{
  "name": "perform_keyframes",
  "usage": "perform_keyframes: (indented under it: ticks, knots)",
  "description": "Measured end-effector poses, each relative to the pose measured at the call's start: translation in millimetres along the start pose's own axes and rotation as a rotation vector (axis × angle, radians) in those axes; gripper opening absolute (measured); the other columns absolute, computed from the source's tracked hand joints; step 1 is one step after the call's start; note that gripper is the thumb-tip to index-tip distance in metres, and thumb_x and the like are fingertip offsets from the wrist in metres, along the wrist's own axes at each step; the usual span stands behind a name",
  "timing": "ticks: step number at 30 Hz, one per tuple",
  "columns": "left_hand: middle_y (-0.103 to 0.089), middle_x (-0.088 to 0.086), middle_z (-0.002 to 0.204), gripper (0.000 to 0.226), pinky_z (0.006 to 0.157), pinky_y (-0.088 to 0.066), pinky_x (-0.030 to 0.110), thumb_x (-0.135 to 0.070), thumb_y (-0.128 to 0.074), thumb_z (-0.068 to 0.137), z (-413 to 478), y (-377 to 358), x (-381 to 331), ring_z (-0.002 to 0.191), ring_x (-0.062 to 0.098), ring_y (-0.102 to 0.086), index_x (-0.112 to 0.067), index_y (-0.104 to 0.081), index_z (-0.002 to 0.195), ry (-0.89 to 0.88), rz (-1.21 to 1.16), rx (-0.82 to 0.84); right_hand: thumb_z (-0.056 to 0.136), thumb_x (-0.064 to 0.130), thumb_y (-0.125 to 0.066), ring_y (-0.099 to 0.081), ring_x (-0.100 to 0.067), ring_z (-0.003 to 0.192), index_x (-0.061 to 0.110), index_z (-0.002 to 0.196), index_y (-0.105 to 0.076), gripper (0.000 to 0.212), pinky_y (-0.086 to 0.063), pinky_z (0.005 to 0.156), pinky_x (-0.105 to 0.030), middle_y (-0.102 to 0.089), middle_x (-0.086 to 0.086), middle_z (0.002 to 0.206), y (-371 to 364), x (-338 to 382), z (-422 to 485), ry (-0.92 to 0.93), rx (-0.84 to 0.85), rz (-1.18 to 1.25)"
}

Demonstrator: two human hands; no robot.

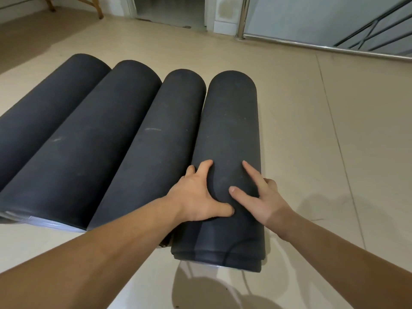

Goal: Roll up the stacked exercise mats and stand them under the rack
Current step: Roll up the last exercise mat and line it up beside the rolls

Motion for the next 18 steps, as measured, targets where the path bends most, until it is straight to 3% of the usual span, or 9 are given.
perform_keyframes:
  ticks: [3,5,9,13,18]
  knots:
    - [-0.029,-0.005,0.152,0.13,0.108,-0.049,0.041,-0.071,-0.085,0.058,-1.3,2.1,-3.5,0.135,0.022,-0.047,-0.048,-0.005,0.159,-0.013,0.083,0.026,0.092,0.052,-0.072,-0.046,-0.016,0.123,0.059,0.153,-0.032,0.073,-0.041,0.109,-0.029,-0.03,0.004,0.149,6.0,1.5,0.3,0.033,-0.047,-0.054]
    - [-0.03,-0.004,0.155,0.13,0.111,-0.046,0.041,-0.072,-0.083,0.061,-1.6,4.8,-10.1,0.142,0.022,-0.039,-0.041,-0.007,0.162,-0.043,0.146,-0.006,0.089,0.057,-0.072,-0.045,-0.017,0.129,0.056,0.151,-0.036,0.071,-0.042,0.114,-0.031,-0.024,0.01,0.151,10.4,0.3,0.4,0.073,-0.087,-0.123]
    - [-0.032,-0.007,0.157,0.11,0.114,-0.042,0.04,-0.068,-0.08,0.071,-0.4,21.0,-9.0,0.146,0.021,-0.035,-0.031,-0.027,0.16,-0.079,0.092,-0.15,0.085,0.06,-0.074,-0.045,-0.009,0.128,0.048,0.148,-0.045,0.07,-0.037,0.108,-0.022,-0.031,0.011,0.144,22.1,4.2,1.8,0.159,-0.137,-0.15]
    - [-0.038,-0.012,0.153,0.102,0.112,-0.045,0.041,-0.075,-0.076,0.071,0.6,23.5,-5.3,0.14,0.018,-0.04,-0.035,-0.037,0.156,-0.112,0.116,-0.195,0.088,0.054,-0.076,-0.047,-0.008,0.125,0.044,0.151,-0.045,0.071,-0.035,0.103,-0.021,-0.04,0.009,0.138,26.1,7.5,5.2,0.126,-0.136,-0.082]
    - [-0.042,-0.014,0.148,0.092,0.107,-0.049,0.042,-0.079,-0.07,0.073,0.0,20.6,-12.7,0.138,0.015,-0.042,-0.037,-0.045,0.151,-0.134,0.123,-0.257,0.088,0.056,-0.076,-0.046,-0.014,0.129,0.045,0.155,-0.041,0.076,-0.035,0.103,-0.023,-0.038,0.005,0.141,21.7,10.9,5.9,0.061,-0.142,-0.004]
Point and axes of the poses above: each hand's wrist, its own z-axis towards the middle knuckle, its own y-axis out of the back of the hand, x = y × z, the point moved 7 cm from there along z, towards the middle knuckle
